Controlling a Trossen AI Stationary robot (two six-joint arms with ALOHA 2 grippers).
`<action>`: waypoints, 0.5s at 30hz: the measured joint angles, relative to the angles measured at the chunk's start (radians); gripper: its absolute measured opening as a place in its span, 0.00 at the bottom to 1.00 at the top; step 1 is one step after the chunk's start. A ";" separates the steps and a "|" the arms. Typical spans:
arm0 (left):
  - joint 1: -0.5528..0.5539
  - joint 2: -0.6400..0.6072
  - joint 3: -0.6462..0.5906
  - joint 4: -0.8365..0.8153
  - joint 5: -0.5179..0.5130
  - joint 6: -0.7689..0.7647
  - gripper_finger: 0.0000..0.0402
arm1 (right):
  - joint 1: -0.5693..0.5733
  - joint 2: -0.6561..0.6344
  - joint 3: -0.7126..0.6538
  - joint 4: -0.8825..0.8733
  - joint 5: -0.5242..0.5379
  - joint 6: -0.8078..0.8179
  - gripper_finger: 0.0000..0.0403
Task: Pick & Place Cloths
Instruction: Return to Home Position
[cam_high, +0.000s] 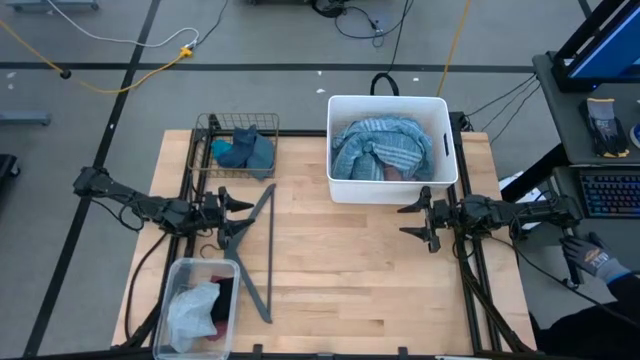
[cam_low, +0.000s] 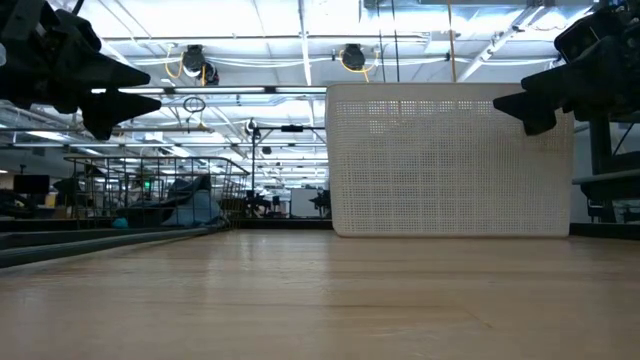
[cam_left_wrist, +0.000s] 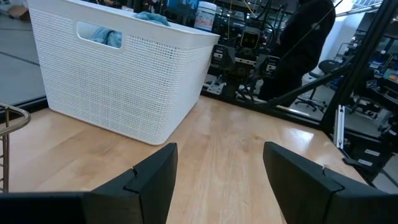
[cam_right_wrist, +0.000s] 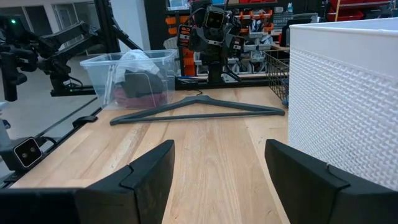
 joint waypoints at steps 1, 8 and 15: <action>0.000 0.000 0.000 0.000 0.000 0.000 0.61 | 0.000 0.000 0.000 0.000 0.000 0.000 0.61; 0.000 0.000 0.000 0.000 0.000 0.000 0.61 | 0.000 0.000 0.000 0.000 0.000 0.000 0.60; 0.000 0.000 0.000 0.000 0.000 0.000 0.61 | 0.000 0.000 0.000 0.000 0.000 0.000 0.61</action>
